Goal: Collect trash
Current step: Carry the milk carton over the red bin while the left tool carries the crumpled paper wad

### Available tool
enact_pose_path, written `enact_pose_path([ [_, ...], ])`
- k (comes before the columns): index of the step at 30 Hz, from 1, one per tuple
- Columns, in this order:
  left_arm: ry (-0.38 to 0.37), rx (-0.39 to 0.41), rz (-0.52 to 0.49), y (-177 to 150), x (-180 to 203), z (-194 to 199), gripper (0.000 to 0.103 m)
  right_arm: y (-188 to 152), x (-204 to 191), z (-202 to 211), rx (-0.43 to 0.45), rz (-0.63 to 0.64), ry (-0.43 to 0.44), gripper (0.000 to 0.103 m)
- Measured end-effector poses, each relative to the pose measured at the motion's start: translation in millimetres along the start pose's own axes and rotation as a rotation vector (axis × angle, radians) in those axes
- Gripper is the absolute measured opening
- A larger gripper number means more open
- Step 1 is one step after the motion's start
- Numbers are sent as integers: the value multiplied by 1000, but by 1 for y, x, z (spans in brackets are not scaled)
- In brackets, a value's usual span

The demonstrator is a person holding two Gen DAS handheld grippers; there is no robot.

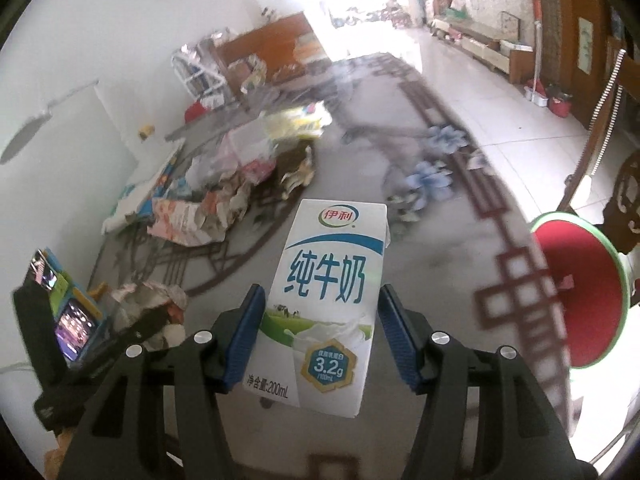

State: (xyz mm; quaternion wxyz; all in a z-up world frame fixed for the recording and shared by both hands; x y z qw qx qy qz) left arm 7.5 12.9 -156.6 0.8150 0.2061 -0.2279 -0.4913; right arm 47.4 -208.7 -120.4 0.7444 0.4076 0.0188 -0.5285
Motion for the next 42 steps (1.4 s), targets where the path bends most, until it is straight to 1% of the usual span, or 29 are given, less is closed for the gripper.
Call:
enact_pose_path([
  [2, 2, -11, -18, -4, 6, -2, 39, 1, 7, 11, 17, 0, -7, 57],
  [7, 4, -11, -51, -9, 21, -1, 39, 2, 31, 37, 45, -18, -25, 57],
  [9, -3, -13, -52, -10, 27, 0, 39, 2, 40, 47, 63, -14, -50, 57],
  [11, -10, -18, -64, -13, 34, 1, 39, -1, 52, 54, 81, -8, -97, 57],
  [12, -10, -18, -71, -14, 38, 1, 39, -3, 56, 57, 87, -25, -92, 57],
  [14, -19, -20, -81, -14, 45, 2, 39, -3, 59, 61, 102, -66, -38, 57],
  [16, -36, -19, -85, -14, 55, 5, 39, -1, 61, 63, 113, -64, -43, 57],
  [22, -98, -10, -135, -14, 91, 15, 39, -1, 62, 64, 120, -77, -13, 57],
  [27, -126, 1, -179, -13, 120, 22, 39, 0, 66, 69, 142, -105, 11, 56],
  [31, -141, 7, -192, -10, 134, 23, 39, 1, 69, 72, 145, -123, 24, 50],
  [33, -143, 8, -194, -9, 137, 23, 39, 1, 71, 70, 128, -134, 28, 50],
  [34, -140, 8, -196, -9, 137, 22, 39, 2, 71, 68, 113, -137, 30, 53],
  [36, -135, 5, -190, -9, 137, 22, 39, -4, 72, 54, 17, -140, 23, 60],
  [37, -133, 1, -183, -9, 135, 21, 39, -8, 72, 49, -16, -144, 6, 66],
  [38, -133, -4, -174, -9, 133, 20, 39, -12, 73, 44, -40, -146, -18, 67],
  [39, -133, -5, -170, -9, 132, 19, 39, -17, 73, 37, -77, -134, -56, 67],
  [42, -125, -6, -165, -10, 125, 18, 39, -23, 75, 24, -136, -102, -128, 68],
])
Point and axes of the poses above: each gripper's, at about its wrist camera, not at the fingertips, and z roughly against the way its jaws point, x to its right, y to its top, the point moved 8 cm from there along -z, roughly the way its jaws point, and after that the axes turned 14 degrees about y, right-handed, at the moved point
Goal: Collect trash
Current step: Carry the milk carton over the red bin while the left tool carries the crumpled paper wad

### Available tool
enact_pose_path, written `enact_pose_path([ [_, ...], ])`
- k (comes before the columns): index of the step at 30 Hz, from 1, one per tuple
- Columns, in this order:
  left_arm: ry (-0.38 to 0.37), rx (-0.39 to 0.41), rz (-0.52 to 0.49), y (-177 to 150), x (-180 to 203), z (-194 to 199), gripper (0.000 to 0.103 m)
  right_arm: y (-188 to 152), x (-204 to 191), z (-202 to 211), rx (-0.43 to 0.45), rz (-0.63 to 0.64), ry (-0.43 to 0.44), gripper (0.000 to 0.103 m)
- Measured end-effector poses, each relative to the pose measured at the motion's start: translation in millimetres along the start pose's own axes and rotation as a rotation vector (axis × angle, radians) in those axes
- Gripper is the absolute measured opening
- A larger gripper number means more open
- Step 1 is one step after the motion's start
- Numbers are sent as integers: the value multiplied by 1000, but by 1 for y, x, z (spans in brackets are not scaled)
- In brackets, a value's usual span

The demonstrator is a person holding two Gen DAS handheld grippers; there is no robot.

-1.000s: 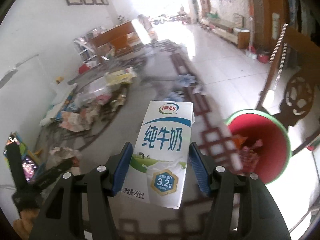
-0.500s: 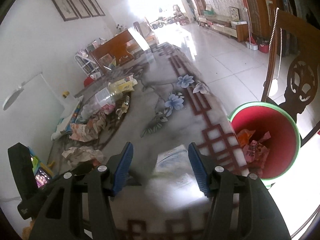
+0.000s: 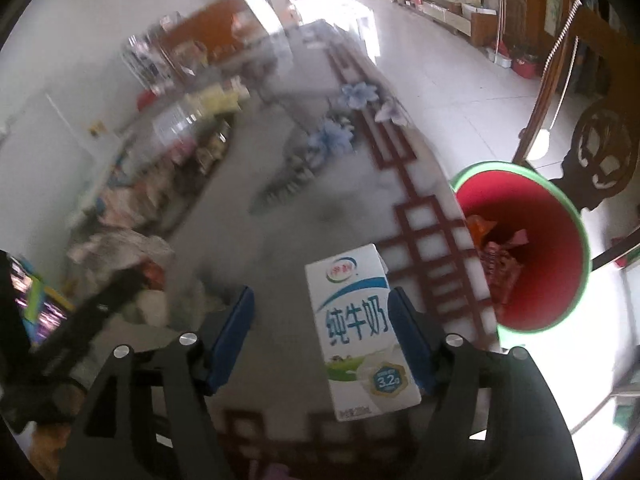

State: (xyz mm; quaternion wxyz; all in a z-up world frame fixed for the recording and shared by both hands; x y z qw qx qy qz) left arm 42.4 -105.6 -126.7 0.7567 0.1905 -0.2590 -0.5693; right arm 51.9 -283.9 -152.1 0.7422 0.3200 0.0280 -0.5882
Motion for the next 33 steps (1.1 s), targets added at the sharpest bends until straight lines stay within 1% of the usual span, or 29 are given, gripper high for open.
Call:
enact_pose_path([
  [1, -1, -1, 2, 0, -2, 0, 39, -2, 0, -7, -37, 5, -23, 68],
  [3, -2, 4, 10, 0, -6, 2, 39, -12, 4, -19, -109, 1, -41, 74],
  [5, 0, 12, 17, 1, -12, 4, 39, -14, 3, -23, -133, 35, -64, 81],
  [6, 1, 14, 22, 1, -15, 5, 39, -18, 1, -26, -154, 57, -79, 82],
  [8, 2, 18, 37, 1, -22, 7, 39, -19, 2, -27, -168, 73, -105, 82],
  [13, 11, 14, 63, -1, -35, 6, 39, -20, 9, -21, -158, 33, -112, 82],
  [16, -6, 2, 73, -2, -35, 4, 39, -21, 12, -25, -190, 21, -130, 82],
  [20, -18, 26, 50, -1, -29, 10, 39, -19, 13, -20, -197, 34, -171, 82],
  [22, -28, 24, 49, -3, -28, 10, 39, -21, 18, -19, -222, 40, -205, 82],
  [24, -40, 19, 50, -5, -27, 11, 39, -29, 24, -29, -300, 66, -250, 82],
  [25, -44, 18, 50, -6, -27, 11, 39, -31, 26, -32, -312, 73, -259, 82],
  [26, -50, 20, 52, -6, -27, 13, 39, -33, 27, -34, -321, 81, -261, 82],
  [27, -53, 23, 54, -6, -27, 14, 39, -36, 26, -37, -330, 96, -252, 79],
  [29, -58, 32, 57, -5, -28, 18, 39, -40, 26, -40, -324, 89, -228, 51],
  [32, -56, 37, 59, -5, -30, 20, 39, -36, 24, -34, -276, 63, -190, 51],
  [33, -54, 37, 59, -5, -30, 20, 39, -31, 19, -27, -237, 66, -163, 51],
])
Point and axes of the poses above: each gripper's, at about its wrist camera, not at the fingertips, and z roughly against the way its jaws point, x to its right, y to its top, the point moved 8 cm from there along -z, roughly the way its jaws point, and after that the axes turned 14 degrees about y, right-handed, at the moved point
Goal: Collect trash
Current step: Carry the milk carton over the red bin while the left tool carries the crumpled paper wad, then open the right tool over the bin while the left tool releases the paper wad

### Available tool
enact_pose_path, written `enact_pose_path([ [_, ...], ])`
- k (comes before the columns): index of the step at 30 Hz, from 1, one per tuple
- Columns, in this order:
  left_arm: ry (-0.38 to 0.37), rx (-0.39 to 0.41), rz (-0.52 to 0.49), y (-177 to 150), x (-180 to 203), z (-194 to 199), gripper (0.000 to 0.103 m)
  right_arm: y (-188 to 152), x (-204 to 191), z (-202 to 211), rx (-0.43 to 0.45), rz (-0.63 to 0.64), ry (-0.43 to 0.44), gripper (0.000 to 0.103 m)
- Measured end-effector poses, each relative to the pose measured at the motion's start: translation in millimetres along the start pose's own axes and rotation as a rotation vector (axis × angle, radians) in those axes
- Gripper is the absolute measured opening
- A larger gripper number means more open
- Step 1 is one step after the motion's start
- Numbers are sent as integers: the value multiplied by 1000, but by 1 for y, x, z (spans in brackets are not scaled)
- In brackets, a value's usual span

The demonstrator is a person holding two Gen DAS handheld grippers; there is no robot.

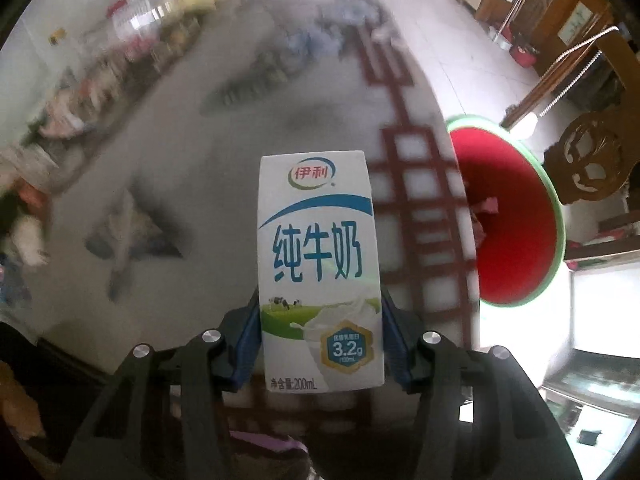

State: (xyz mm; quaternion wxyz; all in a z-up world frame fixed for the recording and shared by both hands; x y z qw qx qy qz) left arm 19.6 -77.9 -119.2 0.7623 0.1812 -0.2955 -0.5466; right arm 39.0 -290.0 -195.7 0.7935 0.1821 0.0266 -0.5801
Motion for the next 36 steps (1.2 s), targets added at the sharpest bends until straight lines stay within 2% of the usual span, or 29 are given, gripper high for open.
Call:
enact_pose_path([
  [7, -8, -9, -25, -1, 15, 0, 39, 18, -3, 59, 234, 19, 88, 51],
  [11, -41, -17, -105, -3, 54, -6, 39, 22, 17, 86, 339, -29, 119, 51],
  [14, -77, -33, -162, -4, 90, -14, 39, 18, 49, 102, 410, -116, 158, 51],
  [17, -126, -37, -207, 1, 132, -24, 39, 15, 82, 118, 457, -197, 173, 51],
  [23, -220, -60, -330, 0, 219, -51, 39, 6, 149, 131, 505, -322, 138, 51],
  [29, -269, -147, -414, -18, 275, -81, 39, -9, 191, 123, 521, -422, 139, 51],
  [30, -268, -145, -436, -20, 283, -84, 42, -10, 196, 121, 522, -436, 144, 51],
  [32, -255, -125, -471, -20, 293, -87, 62, -10, 202, 119, 528, -454, 149, 53],
  [33, -256, -114, -476, -19, 295, -87, 67, -10, 206, 119, 534, -465, 149, 54],
  [35, -266, -94, -461, -16, 294, -84, 74, -9, 210, 121, 550, -485, 157, 71],
  [36, -266, -93, -455, -15, 292, -84, 75, -9, 212, 123, 568, -494, 157, 71],
])
Point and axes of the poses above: each gripper's, at about its wrist camera, not at the fingertips, and z roughly against the way its jaws point, x to its right, y to its top, the point moved 8 cm from there along -z, roughly the way its jaws point, and after that the axes turned 14 degrees about y, right-handed, at the moved point
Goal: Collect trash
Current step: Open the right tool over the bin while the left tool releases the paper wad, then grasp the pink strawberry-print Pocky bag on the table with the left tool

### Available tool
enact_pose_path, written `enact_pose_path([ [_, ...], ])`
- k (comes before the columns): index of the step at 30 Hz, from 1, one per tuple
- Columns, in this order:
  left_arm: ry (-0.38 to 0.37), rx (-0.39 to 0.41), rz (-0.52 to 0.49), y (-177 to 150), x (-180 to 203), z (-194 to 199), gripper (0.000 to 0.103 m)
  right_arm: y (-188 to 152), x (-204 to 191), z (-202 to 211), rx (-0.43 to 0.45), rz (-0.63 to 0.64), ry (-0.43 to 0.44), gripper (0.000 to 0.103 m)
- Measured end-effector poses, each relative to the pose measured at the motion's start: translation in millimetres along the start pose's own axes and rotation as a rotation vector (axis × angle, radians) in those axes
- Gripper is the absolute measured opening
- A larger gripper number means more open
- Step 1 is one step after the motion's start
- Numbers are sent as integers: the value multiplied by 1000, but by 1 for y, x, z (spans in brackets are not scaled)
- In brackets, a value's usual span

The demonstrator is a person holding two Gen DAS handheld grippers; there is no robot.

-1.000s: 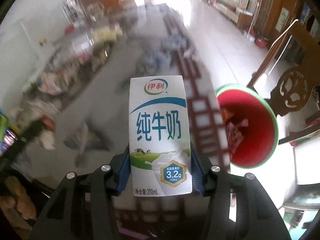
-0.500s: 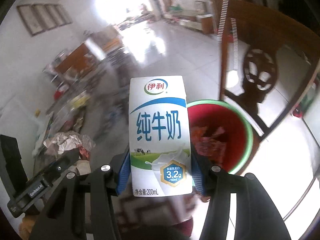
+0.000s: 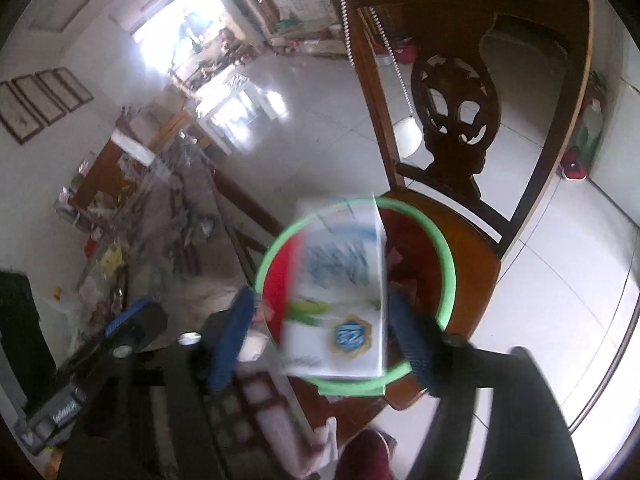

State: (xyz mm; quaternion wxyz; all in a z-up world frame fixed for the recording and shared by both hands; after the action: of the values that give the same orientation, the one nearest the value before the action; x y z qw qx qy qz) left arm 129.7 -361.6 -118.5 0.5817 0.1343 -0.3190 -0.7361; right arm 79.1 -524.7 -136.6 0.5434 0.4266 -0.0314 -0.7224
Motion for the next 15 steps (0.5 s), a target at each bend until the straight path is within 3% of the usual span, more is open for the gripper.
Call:
enact_pose_path([
  [4, 22, -11, 47, -5, -21, 3, 75, 2, -14, -2, 2, 3, 28, 71],
  [8, 46, -4, 128, -14, -53, 15, 75, -4, -52, -6, -22, 48, 93, 71],
  [11, 111, 8, 166, -23, -86, 30, 75, -13, -86, -11, -43, 89, 147, 76],
  [15, 256, 49, 237, -37, -156, 62, 76, -40, -134, -29, -98, 184, 203, 79],
])
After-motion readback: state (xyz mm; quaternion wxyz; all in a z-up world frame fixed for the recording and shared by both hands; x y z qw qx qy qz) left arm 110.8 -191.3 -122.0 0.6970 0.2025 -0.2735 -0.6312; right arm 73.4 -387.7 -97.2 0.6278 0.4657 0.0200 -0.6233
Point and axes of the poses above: each gripper's, at about its wrist camera, not at the fingertips, and z roughly against the way its jaws point, x to its right, y to its top, the point moved 8 cm from there along -z, roughly the way its jaws point, and after that the axes turned 14 degrees about y, right-handed, at the moved point
